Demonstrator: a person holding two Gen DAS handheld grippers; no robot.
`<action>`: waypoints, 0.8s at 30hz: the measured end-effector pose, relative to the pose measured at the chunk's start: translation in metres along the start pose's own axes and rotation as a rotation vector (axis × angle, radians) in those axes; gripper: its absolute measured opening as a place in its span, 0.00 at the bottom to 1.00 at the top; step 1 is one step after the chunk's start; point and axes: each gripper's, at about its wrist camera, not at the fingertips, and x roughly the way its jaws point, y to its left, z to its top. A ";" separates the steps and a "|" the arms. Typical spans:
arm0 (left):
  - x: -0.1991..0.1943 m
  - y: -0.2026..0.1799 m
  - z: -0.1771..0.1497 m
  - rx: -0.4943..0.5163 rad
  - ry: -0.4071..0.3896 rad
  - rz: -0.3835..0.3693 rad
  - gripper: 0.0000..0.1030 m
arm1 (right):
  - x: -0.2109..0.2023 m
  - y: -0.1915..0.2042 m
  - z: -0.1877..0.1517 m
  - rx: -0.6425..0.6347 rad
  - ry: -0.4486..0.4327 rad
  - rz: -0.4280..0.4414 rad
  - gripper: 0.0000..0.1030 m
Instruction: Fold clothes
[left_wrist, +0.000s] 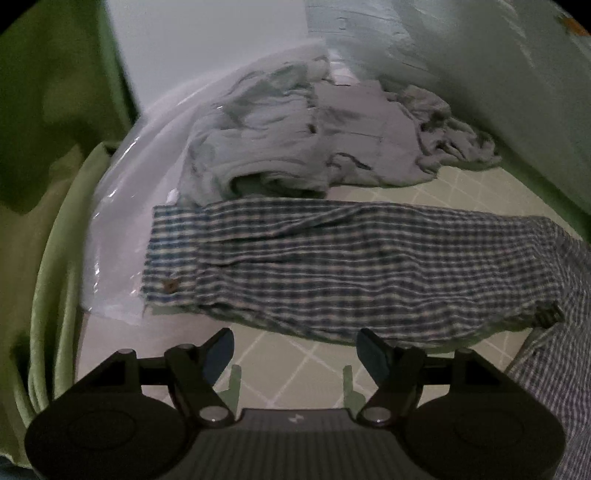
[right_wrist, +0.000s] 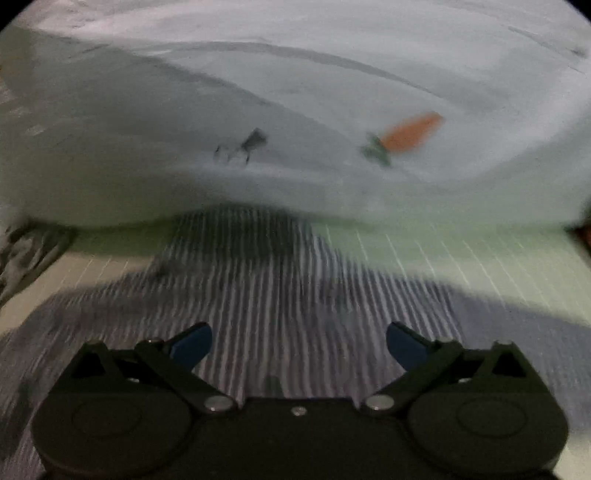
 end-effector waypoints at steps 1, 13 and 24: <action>0.003 -0.005 0.000 0.015 -0.002 0.007 0.76 | 0.019 -0.001 0.010 -0.010 -0.001 0.008 0.96; 0.011 -0.018 -0.016 -0.001 0.008 0.031 0.76 | 0.129 0.005 0.055 -0.092 0.083 0.151 0.07; 0.015 -0.012 -0.011 0.026 0.005 0.032 0.76 | 0.130 0.030 0.082 -0.114 0.009 0.017 0.22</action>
